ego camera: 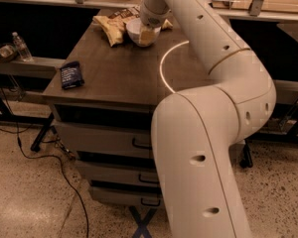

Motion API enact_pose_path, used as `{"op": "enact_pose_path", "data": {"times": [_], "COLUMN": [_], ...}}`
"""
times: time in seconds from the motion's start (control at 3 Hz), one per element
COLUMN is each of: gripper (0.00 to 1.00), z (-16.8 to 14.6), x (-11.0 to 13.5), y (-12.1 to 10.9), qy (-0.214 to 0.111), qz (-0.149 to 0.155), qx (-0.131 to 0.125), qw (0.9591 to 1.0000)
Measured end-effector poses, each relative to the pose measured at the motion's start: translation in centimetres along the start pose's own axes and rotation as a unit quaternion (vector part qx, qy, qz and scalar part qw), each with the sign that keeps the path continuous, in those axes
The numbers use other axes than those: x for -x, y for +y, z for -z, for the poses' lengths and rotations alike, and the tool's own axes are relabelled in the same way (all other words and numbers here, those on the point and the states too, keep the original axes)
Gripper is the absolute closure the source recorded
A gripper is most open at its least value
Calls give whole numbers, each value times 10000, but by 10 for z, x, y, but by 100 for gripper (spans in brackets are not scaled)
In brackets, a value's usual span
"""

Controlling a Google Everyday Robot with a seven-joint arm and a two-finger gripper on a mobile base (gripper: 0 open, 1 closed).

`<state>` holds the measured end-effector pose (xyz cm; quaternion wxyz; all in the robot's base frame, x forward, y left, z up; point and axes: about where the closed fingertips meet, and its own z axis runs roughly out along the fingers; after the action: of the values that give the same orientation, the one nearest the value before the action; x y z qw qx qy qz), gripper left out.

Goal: Move white bowl near brown chip bag

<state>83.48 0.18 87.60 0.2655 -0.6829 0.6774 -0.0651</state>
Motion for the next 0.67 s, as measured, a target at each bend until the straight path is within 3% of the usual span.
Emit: {"op": "enact_pose_path", "data": {"times": [0.33,0.67], "gripper": [0,0], "z": [11,71], "x": [-6,-34], "y": [-5,-15], "qy": [-114,-493], "qz": [-117,-436], "qx": [-123,-530], "qw": [9998,9964]}}
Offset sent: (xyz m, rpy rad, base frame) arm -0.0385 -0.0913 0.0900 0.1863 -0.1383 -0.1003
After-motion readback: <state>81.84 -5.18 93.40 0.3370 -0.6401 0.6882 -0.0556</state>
